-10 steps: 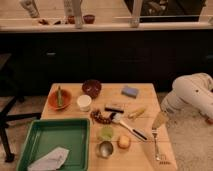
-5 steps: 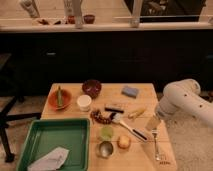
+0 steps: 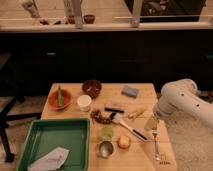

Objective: Place fork in tray

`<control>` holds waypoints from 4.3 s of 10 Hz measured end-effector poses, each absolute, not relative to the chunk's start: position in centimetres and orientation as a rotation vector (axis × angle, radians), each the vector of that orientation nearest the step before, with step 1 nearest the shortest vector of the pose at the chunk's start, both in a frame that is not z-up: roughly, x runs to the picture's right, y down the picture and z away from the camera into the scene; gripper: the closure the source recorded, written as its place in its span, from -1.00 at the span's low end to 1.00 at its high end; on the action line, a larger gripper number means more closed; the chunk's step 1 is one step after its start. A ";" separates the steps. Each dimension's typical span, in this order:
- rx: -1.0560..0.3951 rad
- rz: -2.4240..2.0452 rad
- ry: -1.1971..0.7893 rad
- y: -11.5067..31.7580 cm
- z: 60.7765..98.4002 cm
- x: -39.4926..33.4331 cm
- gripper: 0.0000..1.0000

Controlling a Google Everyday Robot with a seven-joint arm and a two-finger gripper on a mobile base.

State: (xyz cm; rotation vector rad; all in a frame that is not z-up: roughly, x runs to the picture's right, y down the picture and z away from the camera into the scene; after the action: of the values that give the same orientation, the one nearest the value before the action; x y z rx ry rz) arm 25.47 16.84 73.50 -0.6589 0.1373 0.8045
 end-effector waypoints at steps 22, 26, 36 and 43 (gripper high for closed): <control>-0.631 1.160 0.339 28.5 78.7 29.3 -0.60; -0.594 1.154 0.256 29.4 77.9 29.4 -0.60; -0.560 1.118 0.134 30.2 79.1 28.6 -0.60; -0.562 1.103 0.144 29.9 79.4 28.5 0.46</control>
State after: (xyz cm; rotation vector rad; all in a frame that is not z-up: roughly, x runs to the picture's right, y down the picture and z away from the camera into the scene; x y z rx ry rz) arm 28.49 29.86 79.43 -0.5620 0.1436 1.1033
